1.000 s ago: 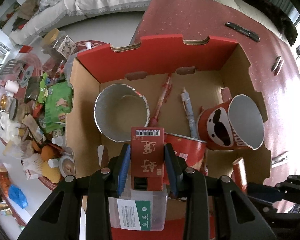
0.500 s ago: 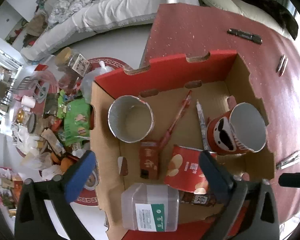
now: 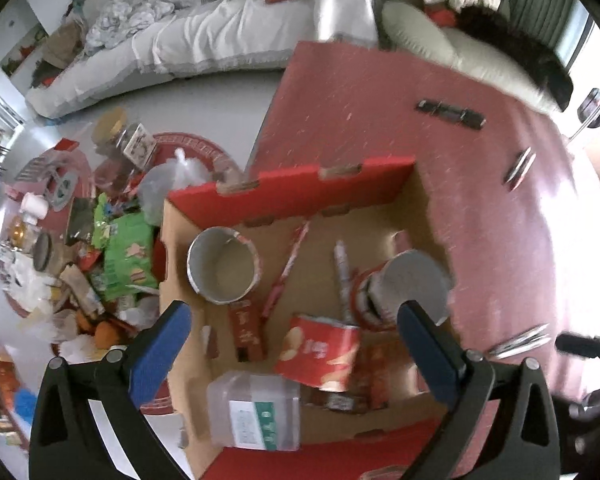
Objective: Organize rigid objects
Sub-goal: 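Lift both open tools out of the box and back over the table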
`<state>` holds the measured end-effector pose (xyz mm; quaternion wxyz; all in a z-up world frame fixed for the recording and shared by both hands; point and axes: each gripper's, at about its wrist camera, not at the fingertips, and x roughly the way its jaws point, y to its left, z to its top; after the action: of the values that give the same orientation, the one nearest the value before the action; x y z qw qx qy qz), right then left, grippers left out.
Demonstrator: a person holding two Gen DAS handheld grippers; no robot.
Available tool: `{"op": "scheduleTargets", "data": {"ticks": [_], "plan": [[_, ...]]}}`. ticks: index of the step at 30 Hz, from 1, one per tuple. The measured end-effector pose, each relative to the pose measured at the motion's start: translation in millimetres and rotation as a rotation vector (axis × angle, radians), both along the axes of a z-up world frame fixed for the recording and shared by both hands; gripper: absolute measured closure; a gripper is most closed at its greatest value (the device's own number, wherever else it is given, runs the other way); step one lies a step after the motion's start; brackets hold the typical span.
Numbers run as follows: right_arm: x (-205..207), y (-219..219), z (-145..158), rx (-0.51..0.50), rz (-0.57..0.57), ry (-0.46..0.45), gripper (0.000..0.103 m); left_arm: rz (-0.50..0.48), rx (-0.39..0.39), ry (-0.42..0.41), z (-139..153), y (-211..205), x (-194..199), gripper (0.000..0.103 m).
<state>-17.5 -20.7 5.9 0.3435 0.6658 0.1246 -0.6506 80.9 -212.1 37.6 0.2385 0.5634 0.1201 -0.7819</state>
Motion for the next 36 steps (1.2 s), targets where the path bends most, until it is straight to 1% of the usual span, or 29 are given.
{"op": "scheduleTargets", "data": {"ticks": [1,2,3,6,8,9,12,16,19,25,28,33,36], "plan": [[-2,3,14,0.000,-0.006,0.088,0.007,-0.005,-0.011,0.035,9,3,0,0.000],[-3,5,26,-0.003,-0.006,0.157,0.007,-0.019,-0.034,0.086,23,8,1,0.000],[-4,7,41,-0.004,-0.007,0.238,0.007,-0.030,-0.053,0.117,34,12,1,0.000],[-8,13,70,-0.007,-0.018,0.375,0.007,-0.067,-0.086,0.173,58,23,-3,0.000],[-12,17,84,-0.003,-0.026,0.430,0.007,-0.099,-0.071,0.211,73,30,-8,0.000],[-14,19,88,-0.006,-0.028,0.441,0.007,-0.116,-0.054,0.239,82,33,-10,0.000],[-21,28,98,-0.017,-0.059,0.447,0.007,-0.154,-0.025,0.289,100,42,-18,0.000],[-29,38,102,-0.020,-0.102,0.453,0.007,-0.192,-0.032,0.305,117,57,-30,0.000],[-32,45,105,-0.011,-0.129,0.458,0.007,-0.211,-0.033,0.295,121,67,-35,0.000],[-33,54,111,0.020,-0.154,0.497,0.007,-0.202,-0.057,0.212,114,80,-43,0.000],[-34,57,113,0.032,-0.165,0.509,0.007,-0.201,-0.072,0.193,110,83,-43,0.000],[-35,62,113,0.040,-0.172,0.500,0.007,-0.201,-0.102,0.182,109,87,-42,0.000],[-37,65,110,0.041,-0.178,0.475,0.007,-0.205,-0.127,0.168,110,91,-43,0.000]]}}
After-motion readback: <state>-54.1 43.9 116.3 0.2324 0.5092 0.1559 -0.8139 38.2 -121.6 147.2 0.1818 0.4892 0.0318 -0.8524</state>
